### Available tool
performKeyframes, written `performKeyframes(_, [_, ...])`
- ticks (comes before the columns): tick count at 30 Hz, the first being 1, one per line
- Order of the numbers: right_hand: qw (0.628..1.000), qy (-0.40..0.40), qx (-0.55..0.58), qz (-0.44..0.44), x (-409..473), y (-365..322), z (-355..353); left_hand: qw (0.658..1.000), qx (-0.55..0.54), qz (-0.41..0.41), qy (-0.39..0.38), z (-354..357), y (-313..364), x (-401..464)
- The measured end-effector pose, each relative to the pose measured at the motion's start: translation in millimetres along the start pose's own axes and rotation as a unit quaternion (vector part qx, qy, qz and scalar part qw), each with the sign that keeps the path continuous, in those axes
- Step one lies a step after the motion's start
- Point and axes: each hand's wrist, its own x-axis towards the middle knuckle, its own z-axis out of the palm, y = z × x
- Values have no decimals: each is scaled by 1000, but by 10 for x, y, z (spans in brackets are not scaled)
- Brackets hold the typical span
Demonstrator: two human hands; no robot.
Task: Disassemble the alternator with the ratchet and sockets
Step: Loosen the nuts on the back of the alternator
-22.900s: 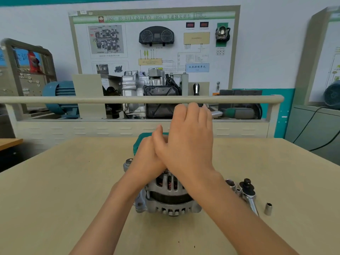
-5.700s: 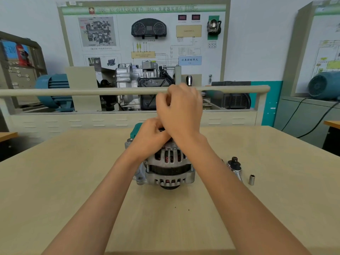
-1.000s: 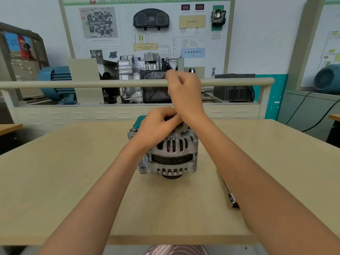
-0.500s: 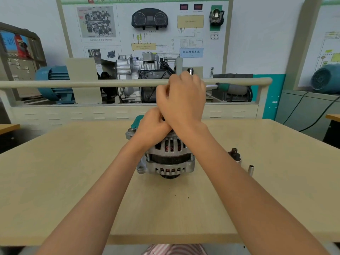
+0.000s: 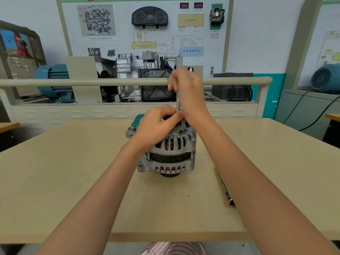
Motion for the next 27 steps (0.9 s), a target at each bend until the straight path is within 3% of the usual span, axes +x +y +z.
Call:
performKeyframes(1, [992,6,-114,-50,-39,40,11,1000,2,4,12,3,-4,-7])
performKeyframes(2, [961,19,-257,-100,-80,86,21,1000,4,4,23,4,-11,-10])
performKeyframes(4, [845,56,-510,-148,-147,137,58,999,1,1,35,1,-18,-8])
performKeyframes(5, [803,65,-574,-147,-159,138,82,999,-2,6,39,0,-20,-11])
performKeyframes(6, [785,67,-599,-146,-161,134,106,999,-1,11,41,-2,-34,-9])
performKeyframes(7, [790,68,-592,-146,-154,122,132,999,2,14,44,-4,-38,-7])
performKeyframes(10, [877,65,-453,-145,-72,102,142,999,-5,-1,35,-5,-42,-3])
performKeyframes(13, [986,19,-163,-41,56,75,44,1000,-7,-13,4,-1,-21,9])
performKeyframes(16, [991,0,120,60,139,61,-30,1000,4,-2,-6,-11,-29,18])
performKeyframes(18, [979,-1,190,77,128,69,-41,1000,4,13,-7,-15,-52,28])
performKeyframes(20, [995,6,90,44,76,81,-33,1000,7,21,3,-7,-48,25])
performKeyframes(22, [986,19,-160,-49,9,137,-25,1000,5,17,21,7,-41,19])
performKeyframes(25, [856,53,-498,-131,-65,176,50,999,-7,-14,43,12,-44,24])
performKeyframes(26, [834,57,-532,-136,-68,177,69,999,-5,-18,44,13,-55,29])
performKeyframes(27, [835,55,-531,-133,-60,173,79,999,-4,-20,44,13,-55,26])
